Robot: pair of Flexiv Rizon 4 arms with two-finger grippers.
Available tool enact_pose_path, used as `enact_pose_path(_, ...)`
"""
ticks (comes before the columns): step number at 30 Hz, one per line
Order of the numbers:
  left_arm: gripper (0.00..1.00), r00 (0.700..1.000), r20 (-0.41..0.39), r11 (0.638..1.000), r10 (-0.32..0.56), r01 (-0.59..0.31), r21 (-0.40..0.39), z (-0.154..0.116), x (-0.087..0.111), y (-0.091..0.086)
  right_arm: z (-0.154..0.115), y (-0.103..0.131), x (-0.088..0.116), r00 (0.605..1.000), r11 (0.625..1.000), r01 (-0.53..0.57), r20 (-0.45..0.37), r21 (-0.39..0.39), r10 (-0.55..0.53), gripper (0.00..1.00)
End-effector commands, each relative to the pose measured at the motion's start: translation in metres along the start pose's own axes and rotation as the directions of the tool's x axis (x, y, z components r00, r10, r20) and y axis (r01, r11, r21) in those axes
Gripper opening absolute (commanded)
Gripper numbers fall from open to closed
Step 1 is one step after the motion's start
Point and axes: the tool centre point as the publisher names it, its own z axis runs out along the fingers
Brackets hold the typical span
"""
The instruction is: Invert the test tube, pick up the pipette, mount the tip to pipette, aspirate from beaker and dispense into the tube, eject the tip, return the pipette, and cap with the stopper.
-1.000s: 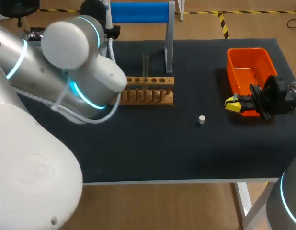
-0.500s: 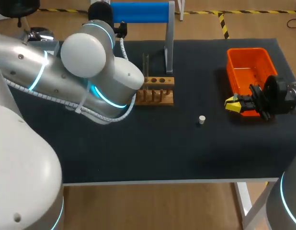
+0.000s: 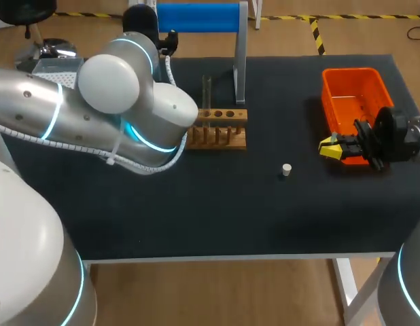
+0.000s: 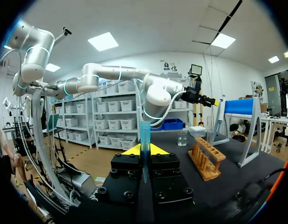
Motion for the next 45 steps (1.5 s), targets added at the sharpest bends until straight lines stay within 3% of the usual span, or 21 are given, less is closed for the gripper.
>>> enact_pose_path(1,0.80,1.000,-0.004,1.000,0.002,-0.002,0.006,0.010,-0.001,-0.002,-0.001,0.000,0.001,1.000,1.000,0.000,0.000,0.000,0.000,0.00)
enact_pose_path(5,0.78,1.000,-0.003,1.000,0.011,-0.011,0.014,0.018,-0.002,-0.007,-0.001,0.000,0.001,1.000,1.000,0.000,0.000,0.000,0.000,0.00)
enact_pose_path(9,0.71,1.000,-0.004,1.000,0.014,-0.014,0.018,0.026,-0.003,-0.009,-0.001,0.000,0.001,1.000,1.000,0.000,0.000,0.000,0.000,0.00)
enact_pose_path(11,0.62,1.000,-0.004,1.000,0.016,-0.016,0.021,0.030,-0.004,-0.011,-0.001,0.000,0.001,1.000,1.000,0.000,0.000,0.000,0.000,0.00)
enact_pose_path(14,0.60,1.000,-0.004,0.999,0.021,-0.021,0.025,0.036,-0.004,-0.014,-0.001,0.000,0.001,1.000,1.000,0.000,0.000,0.000,0.000,0.00)
enact_pose_path(31,0.50,0.999,0.003,0.999,0.049,-0.049,0.021,0.055,-0.008,-0.021,-0.001,0.000,0.001,1.000,1.000,0.000,0.000,0.000,0.000,0.00)
enact_pose_path(45,0.47,0.998,0.013,0.998,0.054,-0.054,0.010,0.067,-0.015,-0.021,-0.001,0.000,0.001,1.000,1.000,0.000,0.000,0.000,0.000,0.00)
